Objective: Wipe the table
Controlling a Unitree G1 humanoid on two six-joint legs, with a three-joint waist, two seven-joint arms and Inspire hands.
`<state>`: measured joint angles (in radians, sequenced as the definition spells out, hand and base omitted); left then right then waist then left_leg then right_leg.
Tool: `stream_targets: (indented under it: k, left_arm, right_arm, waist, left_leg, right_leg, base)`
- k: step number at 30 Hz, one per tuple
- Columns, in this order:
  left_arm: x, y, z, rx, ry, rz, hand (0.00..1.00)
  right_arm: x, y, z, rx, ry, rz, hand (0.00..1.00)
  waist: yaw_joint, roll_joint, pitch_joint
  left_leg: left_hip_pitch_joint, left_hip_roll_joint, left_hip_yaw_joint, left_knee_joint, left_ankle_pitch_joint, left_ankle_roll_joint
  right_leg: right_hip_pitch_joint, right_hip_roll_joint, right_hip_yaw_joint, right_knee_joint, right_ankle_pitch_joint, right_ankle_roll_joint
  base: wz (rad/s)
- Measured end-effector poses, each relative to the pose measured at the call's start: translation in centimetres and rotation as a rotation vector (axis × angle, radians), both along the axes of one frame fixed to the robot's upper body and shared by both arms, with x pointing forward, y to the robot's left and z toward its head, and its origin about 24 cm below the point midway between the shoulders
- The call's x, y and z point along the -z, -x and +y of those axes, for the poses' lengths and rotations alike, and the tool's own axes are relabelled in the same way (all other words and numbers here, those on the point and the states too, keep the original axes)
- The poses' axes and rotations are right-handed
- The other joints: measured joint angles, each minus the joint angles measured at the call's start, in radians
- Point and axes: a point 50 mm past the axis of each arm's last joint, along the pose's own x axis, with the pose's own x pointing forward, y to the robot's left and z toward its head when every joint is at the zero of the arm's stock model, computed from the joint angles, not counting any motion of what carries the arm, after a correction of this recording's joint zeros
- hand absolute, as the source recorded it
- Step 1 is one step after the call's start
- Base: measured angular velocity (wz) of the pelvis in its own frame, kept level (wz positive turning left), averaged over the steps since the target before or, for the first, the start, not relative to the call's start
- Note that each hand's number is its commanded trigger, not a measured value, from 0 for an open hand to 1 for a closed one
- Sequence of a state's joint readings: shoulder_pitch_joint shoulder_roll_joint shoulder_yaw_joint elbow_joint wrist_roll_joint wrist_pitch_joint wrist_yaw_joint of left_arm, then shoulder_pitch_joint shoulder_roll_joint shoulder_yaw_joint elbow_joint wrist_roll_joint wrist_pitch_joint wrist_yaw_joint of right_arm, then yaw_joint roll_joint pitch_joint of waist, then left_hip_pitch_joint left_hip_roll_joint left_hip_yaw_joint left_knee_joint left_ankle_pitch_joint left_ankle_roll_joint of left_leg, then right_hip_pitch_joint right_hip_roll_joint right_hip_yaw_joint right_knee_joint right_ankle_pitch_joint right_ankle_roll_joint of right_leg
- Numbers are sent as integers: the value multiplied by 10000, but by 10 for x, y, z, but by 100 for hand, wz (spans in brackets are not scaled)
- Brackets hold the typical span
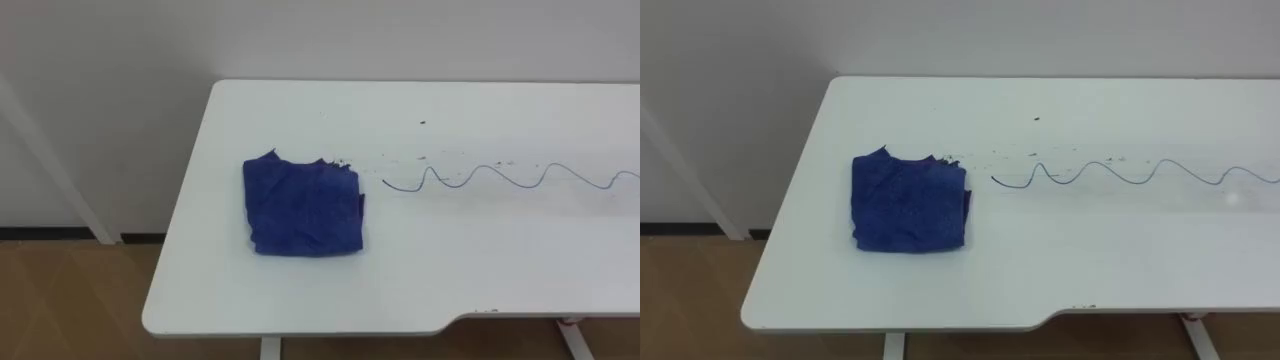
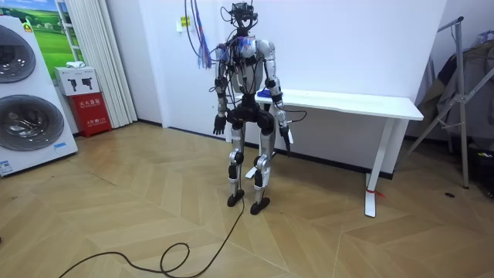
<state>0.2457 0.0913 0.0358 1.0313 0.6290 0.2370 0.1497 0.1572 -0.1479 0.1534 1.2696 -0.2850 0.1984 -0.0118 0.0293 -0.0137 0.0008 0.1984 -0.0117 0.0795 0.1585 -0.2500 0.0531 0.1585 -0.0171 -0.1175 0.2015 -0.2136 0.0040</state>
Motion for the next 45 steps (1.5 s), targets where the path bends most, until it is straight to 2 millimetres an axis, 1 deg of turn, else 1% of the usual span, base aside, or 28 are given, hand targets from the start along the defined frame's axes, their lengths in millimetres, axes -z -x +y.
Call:
stream_targets:
  k: [7,14,17,18,19,22,24,25,27,28,30,31,33,34,35,37,38,39,40,41,42,43,44,45]
  left_arm:
    - [0,-1,-1,-7,50,-64,0]
    - [0,-2,0,33,-157,-287,0]
    - [-1,0,3,-168,-246,-265,0]
    - [-1,3,4,-301,-314,-203,0]
    - [-2,5,6,-447,-385,-128,0]
    - [-2,6,8,-592,-439,-108,0]
    - [-3,8,11,-951,-518,-141,0]
    - [-3,8,13,-1082,-557,-161,0]
    - [-5,12,20,-1638,-759,-255,0]
    - [-6,14,22,-1749,-819,-262,0]
    - [-9,19,31,-2325,-1076,-376,0]
    - [-10,20,34,-2364,-1156,-397,0]
    - [-14,21,44,-2415,-1481,-505,0]
    - [-16,21,49,-2469,-1589,-574,0]
    - [-16,21,50,-2471,-1648,-611,0]
    - [-18,17,53,-2398,-1817,-814,0]
    - [-18,16,54,-2397,-1843,-869,0]
    - [-20,14,56,-2365,-1904,-988,0]
    - [-20,12,57,-2332,-1930,-1035,0]
    - [-22,7,59,-2149,-1992,-1186,0]
    - [-23,6,60,-2051,-2082,-1275,0]
    - [-23,4,60,-1953,-2120,-1321,0]
    - [-23,2,60,-1799,-2104,-1396,0]
    - [-22,-1,59,-1527,-2056,-1414,0]
  right_arm:
    - [0,0,0,35,-32,-12,0]
    - [0,-1,0,134,-32,-39,0]
    - [0,2,0,304,-55,67,0]
    - [0,4,1,548,-103,93,0]
    - [0,11,1,1087,-154,186,0]
    - [0,21,1,2450,-182,193,0]
    - [-2,29,-2,4505,20,30,0]
    - [-2,31,-3,5113,136,-46,0]
    - [-5,41,-11,7324,719,-410,0]
    - [-6,43,-13,7829,889,-518,0]
    - [-11,49,-27,10114,1655,-1038,0]
    - [-12,48,-31,10602,1820,-1217,0]
    - [-18,49,-48,12116,2582,-1770,0]
    - [-22,48,-57,12690,2984,-2066,0]
    - [-24,47,-63,12797,3197,-2216,0]
    - [-33,31,-86,12806,4010,-3088,0]
    - [-36,26,-92,12826,4174,-3357,0]
    - [-41,10,-102,12637,4472,-4009,0]
    - [-45,-1,-108,12423,4595,-4427,0]
    - [-53,-23,-117,11882,4819,-5336,0]
    - [-64,-50,-126,11114,5084,-6321,0]
    - [-71,-64,-129,10680,5222,-6870,0]
    - [-85,-90,-135,9854,5463,-8041,0]
    - [-100,-113,-136,8984,5638,-9079,0]
  waist:
    - [0,5,0]
    - [12,4,2]
    - [23,-29,-15]
    - [16,-61,-34]
    - [-20,-86,-24]
    - [-34,-110,-33]
    - [-226,-144,-29]
    - [-272,-151,-26]
    - [-404,-206,-12]
    - [-511,-223,-5]
    - [-797,-297,-6]
    - [-852,-334,-6]
    - [-1071,-487,-4]
    - [-1092,-558,-11]
    - [-1092,-590,-7]
    - [-1136,-734,2]
    - [-1140,-783,4]
    - [-1122,-875,3]
    - [-1128,-926,0]
    - [-1143,-1001,10]
    - [-1135,-970,8]
    - [-1129,-1040,48]
    - [-1091,-1022,37]
    - [-1013,-957,6]
  left_leg:
    - [-14,0,-14,11,0,0]
    - [-61,-1,-69,16,0,0]
    - [-38,-3,-55,-5,0,0]
    - [-25,-4,-44,-9,1,-1]
    - [30,-3,-45,-29,1,-1]
    - [125,1,-58,-68,1,-1]
    - [115,-4,-65,-69,0,0]
    - [119,-4,-63,-71,0,0]
    - [146,7,16,-105,0,0]
    - [145,7,16,-104,0,-1]
    - [112,4,10,-99,-4,-2]
    - [84,1,7,-101,-6,-2]
    - [41,-1,68,-131,-13,-6]
    - [44,3,137,-141,-13,-6]
    - [41,4,173,-145,-12,-6]
    - [41,-3,249,-139,-14,0]
    - [42,-3,263,-140,-13,2]
    - [41,2,332,-123,-13,2]
    - [13,6,341,-116,-13,2]
    - [-78,11,341,-76,-11,5]
    - [-134,14,353,-58,-10,7]
    - [-147,16,366,-61,-9,8]
    - [-174,21,402,-63,-9,8]
    - [-210,28,445,-64,-9,8]
  right_leg:
    - [-1,-3,-11,3,0,0]
    - [-20,-19,-122,8,-1,0]
    - [5,-15,-97,-52,-1,1]
    - [37,-9,-77,-106,-1,0]
    - [118,-5,-76,-161,0,0]
    - [198,-6,-72,-158,0,0]
    - [206,-7,-82,-163,0,0]
    - [212,-8,-96,-166,0,0]
    - [172,6,-19,-166,-1,0]
    - [168,4,1,-162,0,0]
    - [134,7,18,-160,-1,1]
    - [119,4,15,-161,-1,1]
    - [59,8,68,-166,-2,2]
    - [24,18,127,-161,-2,1]
    - [-1,25,173,-157,-2,1]
    - [-45,25,275,-150,9,17]
    - [-56,23,279,-146,11,21]
    - [-99,31,333,-134,21,25]
    - [-124,34,331,-133,34,25]
    - [-199,43,341,-111,58,27]
    - [-251,55,358,-117,98,29]
    - [-273,57,361,-123,109,31]
    - [-310,63,373,-139,119,34]
    - [-363,65,389,-140,120,34]
  base:
    - [0]
    - [2]
    - [0]
    - [0]
    - [0]
    - [4]
    - [0]
    - [0]
    - [-9]
    - [-8]
    - [0]
    - [0]
    - [-11]
    - [-16]
    - [-19]
    - [-13]
    - [-10]
    - [-10]
    - [-9]
    - [-5]
    - [0]
    - [-5]
    - [-5]
    - [-6]
